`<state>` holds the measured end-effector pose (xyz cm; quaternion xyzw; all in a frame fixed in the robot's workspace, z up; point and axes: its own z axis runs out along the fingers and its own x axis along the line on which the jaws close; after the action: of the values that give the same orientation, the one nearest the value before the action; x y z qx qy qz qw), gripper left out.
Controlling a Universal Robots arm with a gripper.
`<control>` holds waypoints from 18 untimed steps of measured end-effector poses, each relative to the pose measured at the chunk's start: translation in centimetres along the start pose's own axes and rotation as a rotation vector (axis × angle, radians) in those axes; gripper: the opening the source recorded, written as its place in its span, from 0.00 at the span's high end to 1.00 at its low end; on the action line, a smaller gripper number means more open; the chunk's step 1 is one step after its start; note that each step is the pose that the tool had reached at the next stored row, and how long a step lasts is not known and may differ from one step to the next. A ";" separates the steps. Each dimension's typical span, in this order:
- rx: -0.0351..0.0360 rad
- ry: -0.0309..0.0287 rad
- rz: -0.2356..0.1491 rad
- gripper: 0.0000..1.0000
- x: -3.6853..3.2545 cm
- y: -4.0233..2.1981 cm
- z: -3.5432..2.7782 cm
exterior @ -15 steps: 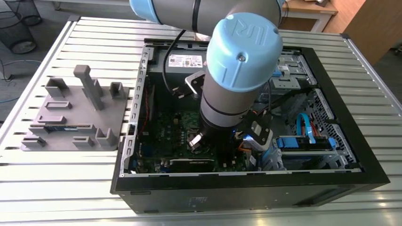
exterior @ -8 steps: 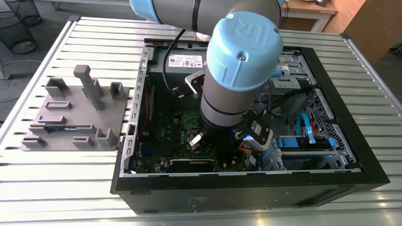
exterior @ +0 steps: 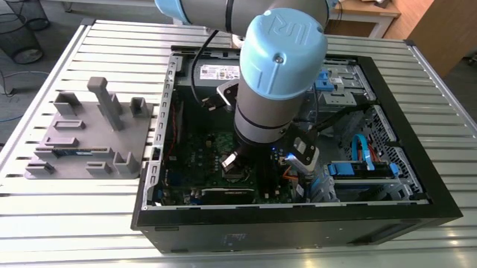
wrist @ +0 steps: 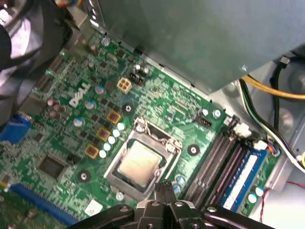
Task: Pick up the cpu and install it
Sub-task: 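Install the first cpu locking lever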
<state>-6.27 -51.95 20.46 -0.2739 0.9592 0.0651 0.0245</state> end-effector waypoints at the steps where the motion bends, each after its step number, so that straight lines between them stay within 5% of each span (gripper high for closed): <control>1: 0.0002 -0.0001 0.000 0.89 0.16 0.20 0.01; 9: 0.0035 -0.0048 0.001 0.89 1.44 1.38 0.00; 18: 0.0057 -0.0081 0.004 0.89 1.24 1.65 -2.18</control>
<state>-8.21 -51.52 22.70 -0.2715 0.9599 0.0636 0.0290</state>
